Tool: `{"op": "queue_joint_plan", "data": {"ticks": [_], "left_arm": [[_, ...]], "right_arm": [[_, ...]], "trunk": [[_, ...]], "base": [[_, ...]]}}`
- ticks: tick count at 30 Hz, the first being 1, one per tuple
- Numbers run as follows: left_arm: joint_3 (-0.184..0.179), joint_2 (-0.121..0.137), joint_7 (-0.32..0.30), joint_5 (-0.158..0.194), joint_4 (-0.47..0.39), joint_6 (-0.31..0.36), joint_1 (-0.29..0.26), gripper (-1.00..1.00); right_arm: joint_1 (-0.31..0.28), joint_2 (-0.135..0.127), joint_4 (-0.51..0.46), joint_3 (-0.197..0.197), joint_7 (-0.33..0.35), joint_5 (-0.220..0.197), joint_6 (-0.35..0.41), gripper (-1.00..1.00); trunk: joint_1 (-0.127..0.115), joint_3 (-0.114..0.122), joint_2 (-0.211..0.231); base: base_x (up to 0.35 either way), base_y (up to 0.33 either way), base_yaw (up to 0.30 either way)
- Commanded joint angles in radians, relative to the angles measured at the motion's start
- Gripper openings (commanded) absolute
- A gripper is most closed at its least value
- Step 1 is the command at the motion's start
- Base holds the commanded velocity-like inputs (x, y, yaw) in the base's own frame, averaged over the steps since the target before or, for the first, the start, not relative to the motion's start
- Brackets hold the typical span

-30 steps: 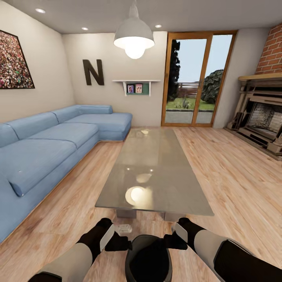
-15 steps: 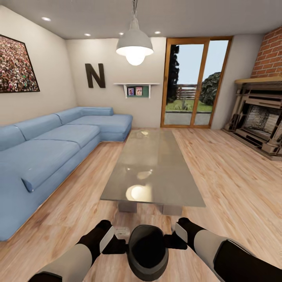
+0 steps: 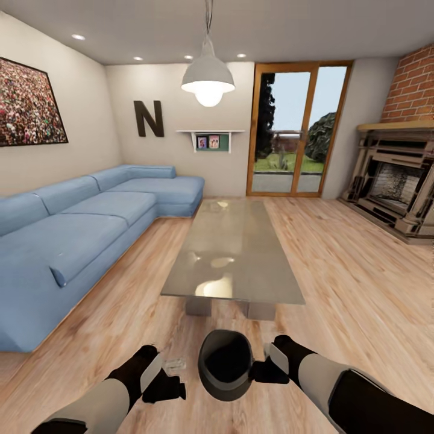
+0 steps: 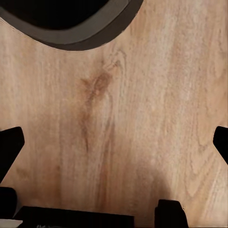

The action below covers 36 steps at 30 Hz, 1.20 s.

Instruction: Place each of the two pumpkins and all three candles from the living room inside a cabinet in the living room (use any cabinet), then make sure every cabinet is closed, and position the cauldron so it is next to a table in the living room.

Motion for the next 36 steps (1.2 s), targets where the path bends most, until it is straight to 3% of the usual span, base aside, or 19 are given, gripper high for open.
{"op": "queue_joint_plan", "data": {"ticks": [1,6,10,13,16,22,26,32,36], "left_arm": [[-0.005,0.007,0.004,0.01,0.001,0.003,0.0,1.0],[0.001,0.031,0.005,0.01,0.005,-0.007,0.003,1.0],[0.05,0.059,0.005,0.01,0.032,-0.06,0.008,1.0],[0.087,0.078,0.005,0.01,0.104,-0.112,0.009,1.0],[0.101,0.101,0.0,0.01,0.188,-0.194,0.01,1.0],[0.108,0.118,-0.004,0.012,0.262,-0.305,0.012,1.0],[0.109,0.121,-0.003,0.017,0.269,-0.321,0.012,1.0],[0.109,0.149,0.001,0.044,0.296,-0.402,0.015,1.0],[0.109,0.158,0.001,0.07,0.316,-0.439,0.022,1.0]], "right_arm": [[-0.001,-0.001,0.002,0.009,-0.002,-0.01,0.0,1.0],[0.0,-0.016,0.005,0.012,-0.002,-0.008,-0.006,1.0],[0.006,-0.051,0.006,0.013,-0.003,0.023,-0.008,1.0],[0.024,-0.077,0.007,0.013,-0.002,0.049,-0.01,1.0],[0.047,-0.103,0.007,0.012,-0.001,0.06,-0.012,1.0],[0.098,-0.145,0.007,0.012,-0.001,0.066,-0.044,1.0],[0.138,-0.162,0.007,0.012,-0.001,0.067,-0.082,1.0],[0.204,-0.196,0.007,0.012,0.0,0.067,-0.119,1.0],[0.237,-0.2,0.007,0.013,0.0,0.067,-0.164,1.0]], "trunk": [[-0.005,0.002,0.007],[-0.024,0.018,0.042],[-0.039,0.03,0.07],[-0.051,0.04,0.091],[-0.062,0.049,0.112],[-0.085,0.068,0.154],[-0.101,0.083,0.182],[-0.124,0.11,0.224],[-0.139,0.129,0.252]], "base": [[-0.314,0.0,0.0],[-0.314,0.0,0.0],[-0.314,0.0,0.0],[-0.314,0.0,0.0],[-0.314,0.0,0.0],[-0.314,0.0,0.0],[-0.314,0.0,0.0],[-0.315,0.0,0.0],[-0.315,0.0,0.0]]}}
